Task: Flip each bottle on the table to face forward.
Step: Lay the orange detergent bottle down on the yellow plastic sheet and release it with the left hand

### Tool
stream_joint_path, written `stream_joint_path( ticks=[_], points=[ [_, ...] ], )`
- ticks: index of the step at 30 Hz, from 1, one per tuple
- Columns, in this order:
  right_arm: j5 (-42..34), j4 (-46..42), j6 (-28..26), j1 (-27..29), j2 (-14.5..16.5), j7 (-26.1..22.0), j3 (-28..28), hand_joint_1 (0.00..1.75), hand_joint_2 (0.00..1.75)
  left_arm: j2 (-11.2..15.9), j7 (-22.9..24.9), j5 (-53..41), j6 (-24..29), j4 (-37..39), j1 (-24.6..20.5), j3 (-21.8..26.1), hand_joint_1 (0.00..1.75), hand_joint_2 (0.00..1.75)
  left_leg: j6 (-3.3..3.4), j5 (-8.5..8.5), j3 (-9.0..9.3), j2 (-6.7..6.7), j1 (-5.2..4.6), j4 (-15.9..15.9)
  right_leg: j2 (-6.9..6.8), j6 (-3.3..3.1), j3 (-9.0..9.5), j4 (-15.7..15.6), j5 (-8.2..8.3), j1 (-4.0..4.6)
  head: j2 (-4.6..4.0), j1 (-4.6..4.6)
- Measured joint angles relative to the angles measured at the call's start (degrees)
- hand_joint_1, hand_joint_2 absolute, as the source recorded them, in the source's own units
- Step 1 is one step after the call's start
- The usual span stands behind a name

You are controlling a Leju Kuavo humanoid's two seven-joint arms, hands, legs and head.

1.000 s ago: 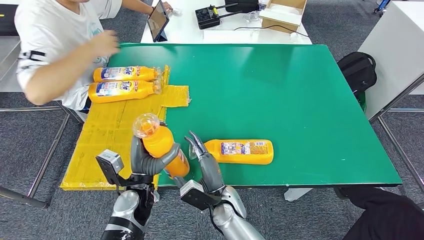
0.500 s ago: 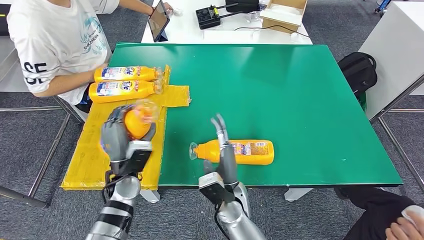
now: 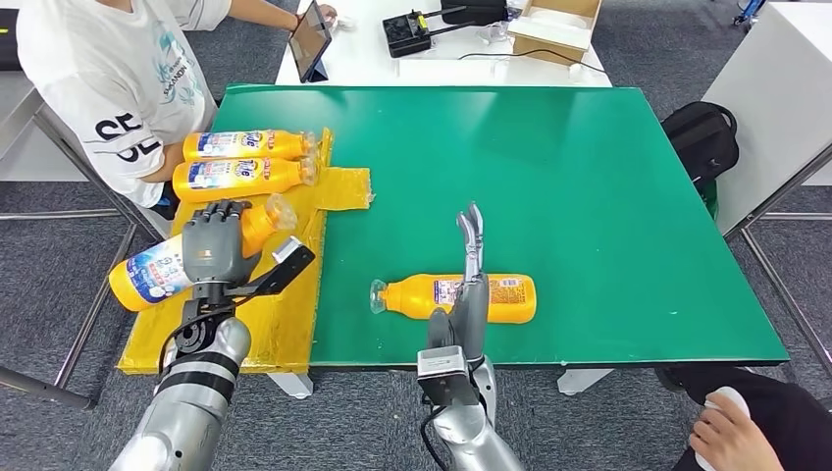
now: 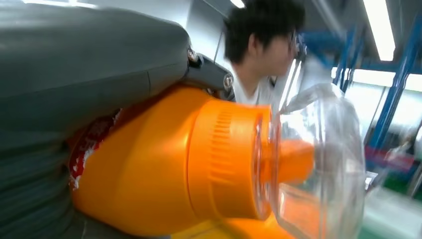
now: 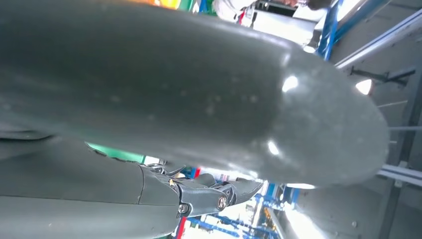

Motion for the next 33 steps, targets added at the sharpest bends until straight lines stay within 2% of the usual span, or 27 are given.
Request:
stream_joint_path(
  ticks=[3,8,18,25,29,33],
  points=[
    [0.08,-0.02,0.86,-0.05,-0.03,0.0,0.38,0.0,0.0,2.15,3.53,1.18,0.03,6.64,-1.73,-2.19,1.75,1.75,0.0,0.0,0.0,0.01,0.0,0.0,0.01,0.0,0.0,0.0,0.0,0.0,0.0,0.0],
    [0.12,-0.02,1.28,-0.09,-0.09,0.0,0.6,0.0,0.0,3.98,4.08,1.86,0.05,13.51,-3.12,-3.28,1.75,1.75,0.0,0.0,-0.01,0.02,-0.01,0.0,0.01,0.0,-0.01,0.0,0.0,0.0,0.0,0.0],
    [0.34,0.74,4.03,-0.12,-0.08,0.0,0.62,0.0,0.0,5.63,5.68,1.03,-2.27,22.41,-5.69,-3.59,1.75,1.75,0.0,0.0,-0.01,0.02,0.0,0.0,0.0,0.0,0.01,0.0,0.0,0.0,0.0,0.0],
    [0.18,2.34,5.17,-0.34,-0.01,0.0,0.63,0.0,0.0,6.15,6.38,0.22,-3.16,25.42,-7.15,-3.69,1.74,1.75,-0.01,0.0,0.02,-0.05,0.0,0.0,-0.01,0.0,0.08,0.01,0.0,0.0,0.0,-0.01],
    [0.09,3.51,6.27,-0.55,0.03,0.0,0.63,0.0,0.0,6.35,6.37,0.5,-3.94,26.15,-7.53,-4.02,0.0,1.75,-0.02,0.02,0.05,-0.05,0.0,0.0,-0.01,-0.01,0.1,0.02,0.0,0.0,0.0,-0.01],
    [0.62,5.17,7.15,-0.84,0.14,0.0,0.63,0.0,0.0,6.36,2.57,5.15,-6.29,26.47,-7.61,-2.87,0.0,1.75,-0.02,0.02,0.08,-0.07,0.0,0.0,-0.02,-0.01,0.11,0.02,0.0,0.0,0.0,0.0]
  ],
)
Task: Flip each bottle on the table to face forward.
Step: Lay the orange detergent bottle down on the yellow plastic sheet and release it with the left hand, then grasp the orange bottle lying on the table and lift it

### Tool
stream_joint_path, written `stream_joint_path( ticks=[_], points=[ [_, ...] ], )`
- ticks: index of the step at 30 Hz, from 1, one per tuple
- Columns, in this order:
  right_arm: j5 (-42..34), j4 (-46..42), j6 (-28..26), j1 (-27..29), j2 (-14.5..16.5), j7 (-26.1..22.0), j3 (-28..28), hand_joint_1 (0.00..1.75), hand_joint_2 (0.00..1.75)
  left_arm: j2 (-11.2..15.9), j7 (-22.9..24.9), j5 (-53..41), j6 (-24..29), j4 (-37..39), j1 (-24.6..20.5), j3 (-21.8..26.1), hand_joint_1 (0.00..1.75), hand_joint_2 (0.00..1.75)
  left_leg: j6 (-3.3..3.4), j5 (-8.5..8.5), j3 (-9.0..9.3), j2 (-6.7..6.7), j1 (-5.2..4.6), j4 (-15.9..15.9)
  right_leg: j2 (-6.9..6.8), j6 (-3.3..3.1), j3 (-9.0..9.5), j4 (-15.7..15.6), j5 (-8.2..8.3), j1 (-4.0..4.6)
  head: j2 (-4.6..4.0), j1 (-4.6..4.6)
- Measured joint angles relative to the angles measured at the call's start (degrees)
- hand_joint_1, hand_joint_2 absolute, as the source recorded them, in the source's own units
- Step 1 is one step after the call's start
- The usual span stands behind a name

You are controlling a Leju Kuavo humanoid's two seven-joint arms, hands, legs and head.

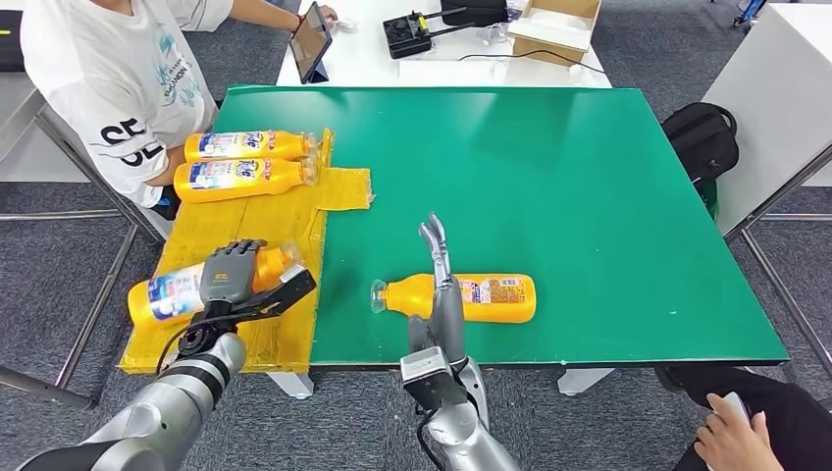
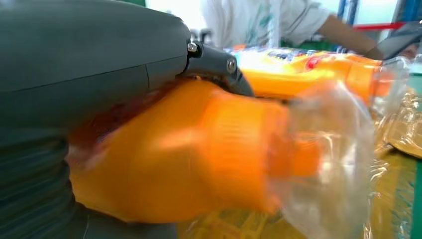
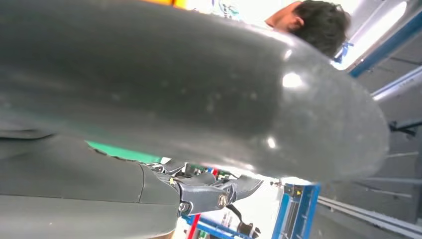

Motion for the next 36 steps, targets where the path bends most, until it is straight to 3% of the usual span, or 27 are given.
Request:
stream_joint_path(
  ticks=[4,8,17,36],
  points=[
    [0.19,1.15,0.13,-0.21,0.05,0.0,-0.02,0.0,0.0,-0.01,-0.92,0.89,-0.55,0.06,-0.05,0.98,0.0,1.75,0.0,0.0,0.0,-0.02,0.0,0.0,-0.01,0.0,0.01,0.0,0.0,0.0,0.0,0.0],
    [0.22,1.93,0.14,-0.35,0.07,0.0,-0.02,0.0,0.0,-0.01,-1.03,1.1,-0.81,0.06,-0.09,1.38,0.0,0.0,0.0,0.0,0.0,-0.02,0.0,0.0,-0.01,0.0,0.01,0.0,0.0,0.0,0.0,0.0],
    [0.99,3.55,0.92,-0.67,0.18,0.0,-0.15,0.0,0.0,-0.79,-8.84,8.53,-9.52,0.06,-0.85,4.76,0.0,0.0,0.0,-0.01,0.14,-0.05,-0.01,0.0,-0.02,0.0,0.18,-0.01,0.0,-0.01,0.0,-0.01],
    [1.56,7.44,2.52,-1.36,0.58,0.0,-1.21,0.0,0.0,-2.08,-19.2,22.69,-25.76,-0.2,-1.81,12.49,0.0,0.0,-0.05,0.07,0.82,-0.15,-0.01,-0.04,-0.04,-0.08,0.84,-0.03,-0.01,0.0,0.0,0.01]
  ],
)
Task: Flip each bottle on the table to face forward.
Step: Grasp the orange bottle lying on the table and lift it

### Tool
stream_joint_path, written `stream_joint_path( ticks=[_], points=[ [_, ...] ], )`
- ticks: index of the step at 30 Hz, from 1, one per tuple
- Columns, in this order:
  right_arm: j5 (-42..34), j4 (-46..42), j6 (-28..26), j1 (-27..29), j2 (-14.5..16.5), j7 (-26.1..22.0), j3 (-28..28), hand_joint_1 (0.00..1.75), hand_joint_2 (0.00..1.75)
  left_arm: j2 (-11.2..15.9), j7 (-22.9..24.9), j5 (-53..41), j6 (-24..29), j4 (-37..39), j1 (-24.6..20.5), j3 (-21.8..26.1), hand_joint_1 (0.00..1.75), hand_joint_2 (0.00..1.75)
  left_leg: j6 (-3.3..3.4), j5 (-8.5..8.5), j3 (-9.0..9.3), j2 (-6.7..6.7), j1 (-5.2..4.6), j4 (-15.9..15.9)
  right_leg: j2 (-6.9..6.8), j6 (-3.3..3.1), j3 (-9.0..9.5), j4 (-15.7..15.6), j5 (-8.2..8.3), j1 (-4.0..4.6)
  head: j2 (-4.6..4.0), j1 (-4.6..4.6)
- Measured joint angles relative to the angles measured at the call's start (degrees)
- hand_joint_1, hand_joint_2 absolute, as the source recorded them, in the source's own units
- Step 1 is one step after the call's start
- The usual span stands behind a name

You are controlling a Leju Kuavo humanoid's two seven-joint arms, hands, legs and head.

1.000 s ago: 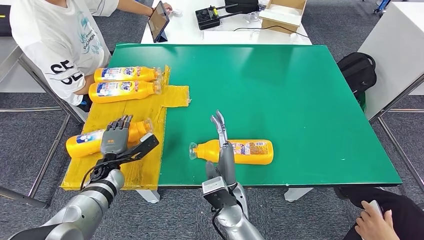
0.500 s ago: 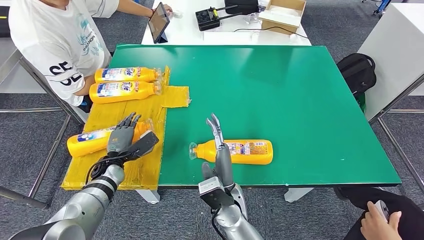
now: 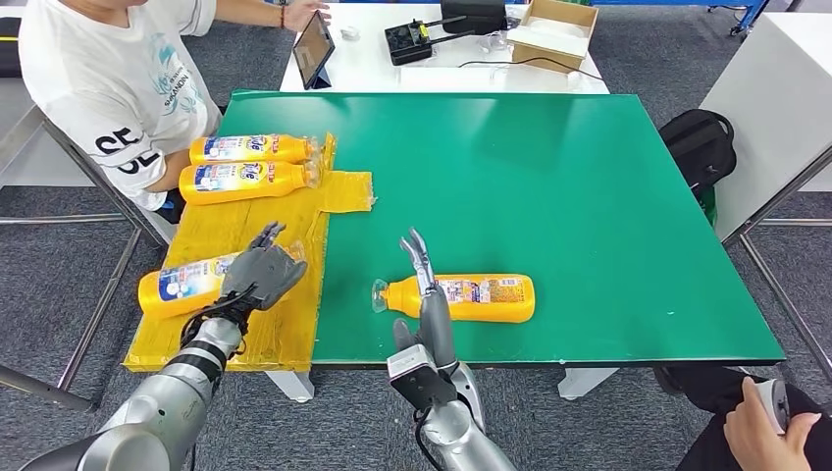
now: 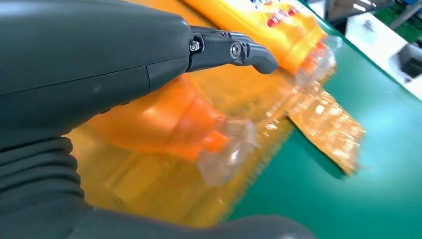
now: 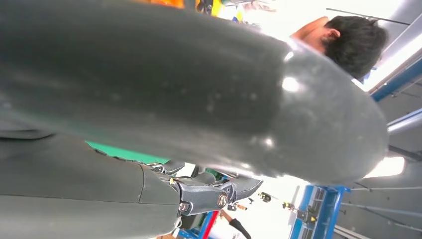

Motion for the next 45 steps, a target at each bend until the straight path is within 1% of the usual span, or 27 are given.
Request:
stream_joint_path(
  ticks=[2,4,6,8,11,13,18,28,31,32,35,37,39,42,45],
  points=[
    [0.11,0.41,0.03,-0.04,0.04,0.0,-0.15,0.0,0.0,-0.36,-2.08,2.64,-1.02,-0.38,0.08,1.05,0.0,0.0,-0.01,0.02,-0.02,0.03,0.0,0.0,0.01,-0.06,-0.03,0.01,0.05,0.0,0.0,0.0],
    [0.16,0.8,0.03,-0.06,0.08,0.0,-0.36,0.0,0.0,-0.95,-4.29,5.9,-0.14,-1.24,0.39,2.07,0.0,0.0,-0.01,0.03,-0.07,0.06,0.0,0.0,0.01,-0.11,-0.11,0.01,0.09,0.01,0.0,0.0],
    [0.15,1.28,-0.01,-0.11,0.11,0.0,-0.54,0.0,0.0,-1.91,-5.7,10.93,2.96,-3.44,1.32,2.59,0.0,0.0,-0.02,0.05,-0.17,0.08,0.0,0.0,0.01,-0.1,-0.22,0.02,0.11,0.01,0.0,0.0],
    [0.07,1.89,-0.14,-0.17,0.16,0.0,-0.68,0.0,0.0,-3.07,-6.13,17.9,7.38,-7.08,2.66,2.13,0.0,0.0,-0.02,0.05,-0.29,0.09,0.0,0.01,0.02,-0.1,-0.35,0.02,0.12,0.01,0.0,0.0],
    [-0.19,2.94,-0.58,-0.35,0.24,0.0,-0.75,0.0,0.0,-4.29,-6.33,27.53,12.91,-13.11,4.63,-0.25,0.0,0.0,-0.02,0.04,-0.44,0.09,0.01,0.01,0.02,-0.09,-0.48,0.02,0.12,0.01,0.0,0.0],
    [-0.32,3.57,-0.86,-0.47,0.27,0.0,-0.75,0.0,0.0,-4.74,-6.36,31.18,15.09,-16.72,5.85,-2.46,0.0,0.0,-0.02,0.04,-0.57,0.08,0.01,0.01,0.01,-0.09,-0.59,0.02,0.11,0.01,0.0,0.0],
    [-0.35,4.5,-0.99,-0.63,0.3,0.0,-0.75,0.0,0.0,-5.28,-6.37,32.64,16.03,-21.71,7.44,-5.85,0.0,0.0,-0.01,0.04,-0.71,0.09,0.0,0.01,0.02,-0.09,-0.75,0.02,0.11,0.01,0.0,0.01],
    [-0.32,5.46,-1.06,-0.77,0.34,0.0,-0.75,0.0,0.0,-5.51,-6.37,33.53,16.5,-24.8,8.56,-7.76,0.0,0.0,-0.02,0.04,-0.77,0.1,0.01,0.01,0.02,-0.09,-0.83,0.03,0.11,0.01,0.0,0.0],
    [0.39,5.73,-1.15,-0.85,0.36,0.0,-0.76,0.0,0.0,-5.51,-6.37,38.81,18.81,-27.16,9.75,-9.53,0.0,1.31,-0.02,0.04,-0.8,0.1,0.01,0.01,0.03,-0.09,-0.85,0.03,0.11,0.01,0.0,-0.01],
    [1.19,5.85,-1.16,-0.89,0.36,0.01,-0.79,0.0,0.44,-5.51,-6.37,41.07,19.65,-28.62,10.43,-10.5,0.0,1.75,-0.02,0.04,-0.82,0.1,0.01,0.01,0.03,-0.09,-0.86,0.02,0.11,0.01,0.0,-0.01],
    [6.13,6.07,-1.23,-1.18,0.17,0.87,-1.23,0.0,1.75,-5.6,-6.39,45.75,21.8,-34.22,13.41,-13.6,0.0,1.75,-0.02,0.02,-0.85,0.11,0.0,0.01,0.03,-0.09,-0.91,0.01,0.11,0.0,0.0,-0.02],
    [10.44,5.85,-1.04,-1.78,-0.41,3.3,-2.15,0.0,1.75,-5.86,-6.39,46.6,23.69,-38.35,16.15,-15.7,0.0,1.75,-0.01,0.01,-0.87,0.12,0.0,0.02,0.03,-0.09,-0.94,0.0,0.11,0.0,0.0,-0.02],
    [14.44,5.06,-0.13,-2.68,-1.86,6.97,-3.62,0.0,1.75,-6.09,-6.4,46.46,26.28,-42.34,19.32,-18.15,0.0,1.75,0.0,0.0,-0.88,0.12,-0.02,0.02,0.02,-0.09,-0.94,-0.03,0.1,-0.01,0.0,-0.02],
    [20.33,3.46,2.46,-4.15,-5.47,13.0,-6.56,0.0,1.75,-6.15,-6.41,46.11,30.18,-47.64,24.64,-22.09,0.0,1.75,0.02,-0.01,-0.9,0.11,-0.05,0.03,0.02,-0.08,-0.91,-0.1,0.11,-0.04,0.0,-0.02],
    [26.66,2.69,6.55,-5.72,-9.57,18.66,-9.69,0.0,1.75,-6.15,-6.41,45.3,31.65,-51.28,29.15,-25.21,0.0,1.75,0.04,-0.02,-0.92,0.11,-0.06,0.04,0.02,-0.06,-0.9,-0.14,0.13,-0.05,0.0,-0.02]
  ],
)
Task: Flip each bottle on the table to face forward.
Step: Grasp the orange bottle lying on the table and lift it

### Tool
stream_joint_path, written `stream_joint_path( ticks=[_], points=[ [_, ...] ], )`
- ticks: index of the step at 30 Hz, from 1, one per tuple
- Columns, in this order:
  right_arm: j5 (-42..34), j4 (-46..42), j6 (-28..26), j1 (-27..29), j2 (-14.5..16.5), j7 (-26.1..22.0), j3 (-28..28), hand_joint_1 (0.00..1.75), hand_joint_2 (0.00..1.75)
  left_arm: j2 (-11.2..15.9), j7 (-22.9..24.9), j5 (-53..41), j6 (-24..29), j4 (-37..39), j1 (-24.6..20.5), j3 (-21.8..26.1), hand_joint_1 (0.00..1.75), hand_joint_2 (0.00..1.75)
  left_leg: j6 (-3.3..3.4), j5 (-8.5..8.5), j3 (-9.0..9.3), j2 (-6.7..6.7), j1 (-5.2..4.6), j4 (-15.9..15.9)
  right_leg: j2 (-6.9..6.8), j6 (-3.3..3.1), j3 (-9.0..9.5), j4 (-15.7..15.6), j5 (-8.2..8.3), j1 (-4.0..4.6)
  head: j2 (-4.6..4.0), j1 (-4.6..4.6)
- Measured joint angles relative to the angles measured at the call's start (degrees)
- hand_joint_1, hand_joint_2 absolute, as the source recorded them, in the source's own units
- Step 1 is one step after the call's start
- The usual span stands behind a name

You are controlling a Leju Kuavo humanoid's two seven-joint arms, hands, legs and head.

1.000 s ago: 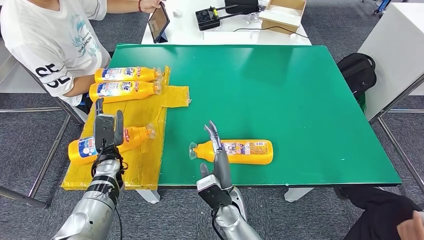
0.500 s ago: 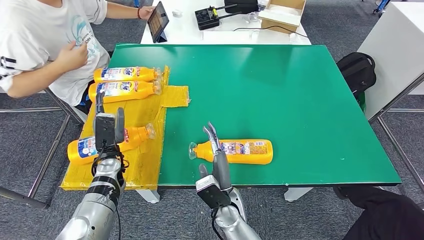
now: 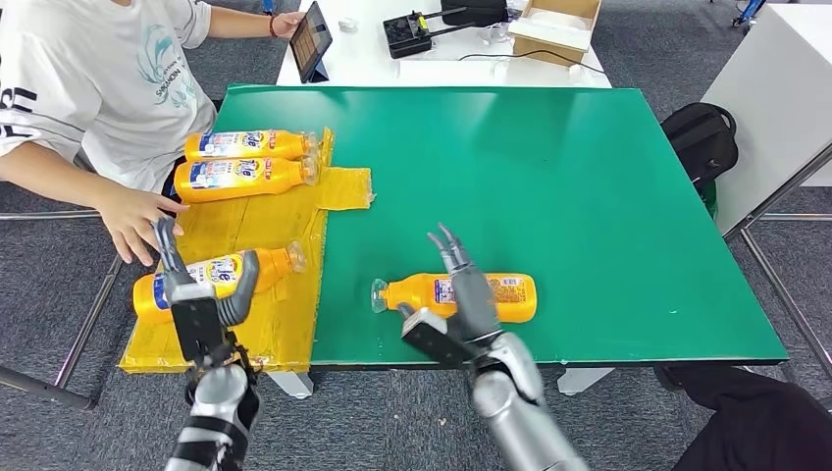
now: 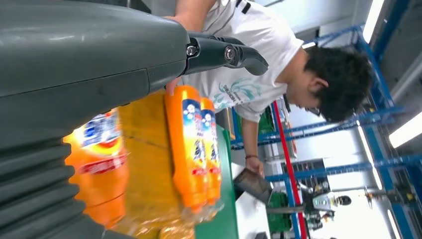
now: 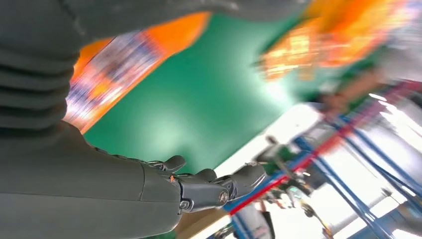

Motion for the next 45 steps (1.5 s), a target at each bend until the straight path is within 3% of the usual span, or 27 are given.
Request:
stream_joint_path(
  ticks=[6,13,22,40,41,42,45],
  points=[
    [6.25,2.63,7.37,-3.55,-6.49,3.84,-5.17,0.0,1.75,0.0,0.0,-1.16,0.45,-1.31,4.0,-3.99,0.0,1.75,0.01,0.0,-0.01,-0.01,0.01,0.01,0.01,0.04,-0.01,0.01,0.03,0.02,0.0,-0.01],
    [7.83,5.66,8.96,-4.77,-9.16,4.22,-7.14,0.0,1.75,0.0,0.01,-0.57,0.4,-1.2,4.5,-6.38,0.0,1.75,0.0,0.0,-0.02,0.0,0.04,0.01,0.01,0.04,-0.03,0.02,0.03,0.05,0.0,-0.03],
    [7.76,10.72,12.81,-6.49,-9.83,4.75,-7.32,0.0,1.75,-0.11,0.02,0.26,-0.95,0.53,3.93,-7.97,0.0,1.75,0.01,0.0,-0.03,0.01,0.03,0.01,0.01,0.04,-0.01,0.01,0.04,0.03,0.0,-0.02],
    [10.2,28.85,16.8,-18.72,-7.95,6.91,-5.73,0.0,1.75,-1.4,0.04,3.05,-4.98,7.61,-0.55,-10.29,0.0,1.75,0.03,0.04,0.04,0.08,0.03,0.01,0.05,0.1,0.0,0.02,0.11,0.04,0.0,-0.03],
    [10.45,29.66,17.37,-19.51,-7.87,7.14,-5.4,0.05,1.75,-1.48,0.04,3.26,-5.27,7.96,-0.8,-10.33,0.0,1.75,0.04,0.05,0.04,0.08,0.03,0.01,0.05,0.1,0.0,0.02,0.11,0.04,0.0,-0.03],
    [10.6,30.41,17.96,-20.23,-7.82,7.26,-5.09,0.2,1.75,-1.56,0.04,3.42,-5.53,8.3,-1.04,-10.35,0.0,1.75,0.05,0.05,0.04,0.08,0.03,0.01,0.05,0.11,0.0,0.02,0.11,0.04,0.0,-0.03],
    [10.58,32.23,19.87,-21.83,-7.8,7.25,-4.39,1.17,1.75,-1.74,0.04,4.0,-6.39,9.15,-1.59,-10.38,0.0,1.75,0.06,0.06,0.04,0.08,0.03,0.01,0.05,0.11,0.0,0.02,0.12,0.04,0.0,-0.03]
  ],
)
